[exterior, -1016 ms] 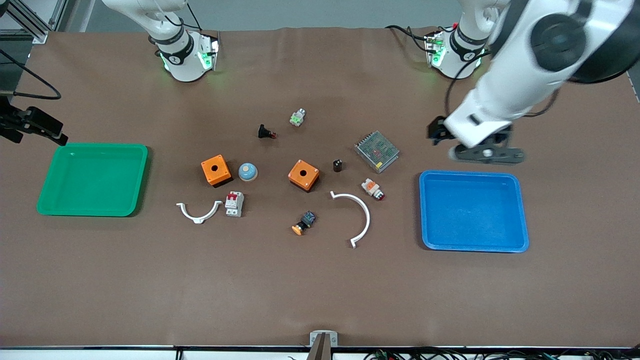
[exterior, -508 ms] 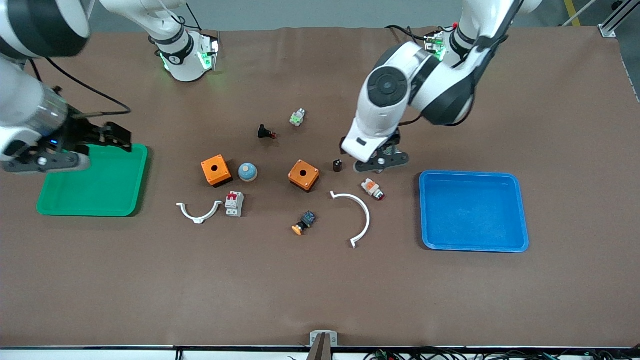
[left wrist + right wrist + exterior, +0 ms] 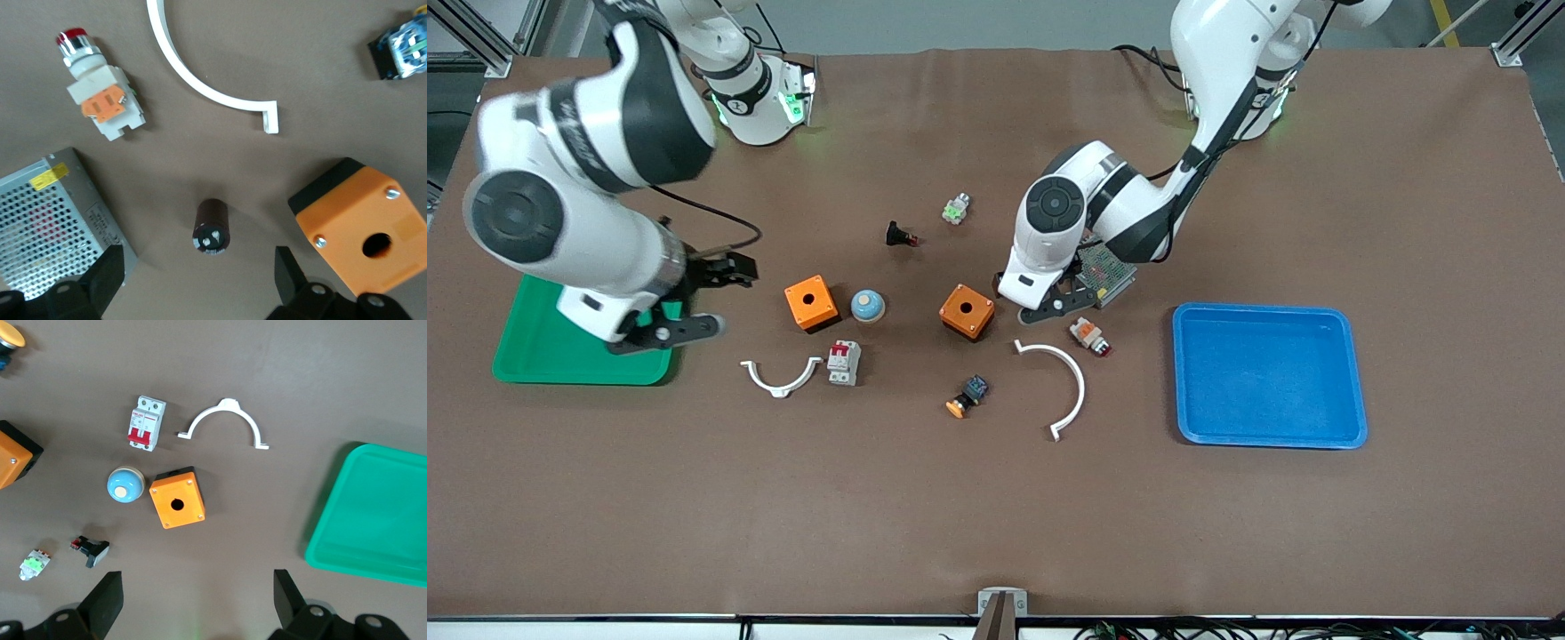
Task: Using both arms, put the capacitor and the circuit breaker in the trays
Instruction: 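Grasp the capacitor with the left gripper while the right gripper grasps the breaker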
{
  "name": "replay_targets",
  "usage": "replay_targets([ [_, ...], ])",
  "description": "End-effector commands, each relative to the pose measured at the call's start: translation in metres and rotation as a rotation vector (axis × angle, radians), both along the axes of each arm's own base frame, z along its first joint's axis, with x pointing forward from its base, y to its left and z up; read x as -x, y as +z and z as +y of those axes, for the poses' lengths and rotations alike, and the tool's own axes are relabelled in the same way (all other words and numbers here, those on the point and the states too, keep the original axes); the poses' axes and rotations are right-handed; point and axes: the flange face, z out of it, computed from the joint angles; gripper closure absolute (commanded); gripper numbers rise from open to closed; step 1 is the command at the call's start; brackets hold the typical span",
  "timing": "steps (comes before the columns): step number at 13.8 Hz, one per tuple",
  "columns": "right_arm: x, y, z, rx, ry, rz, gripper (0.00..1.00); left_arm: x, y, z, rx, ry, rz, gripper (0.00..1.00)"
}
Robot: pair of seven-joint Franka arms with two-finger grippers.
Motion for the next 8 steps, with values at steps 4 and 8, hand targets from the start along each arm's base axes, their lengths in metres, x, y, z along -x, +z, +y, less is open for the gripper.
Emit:
replay_targets([
  [4, -0.010, -0.092, 0.057, -0.002, -0.178, -0.039, 0.02, 0.011, -0.035, -0.010, -0.047, 0.027, -0.034, 0.09],
  [8, -0.025, -0.162, 0.061, -0.086, -0.247, -0.083, 0.02, 0.015, -0.052, -0.014, -0.045, 0.025, -0.028, 0.21],
])
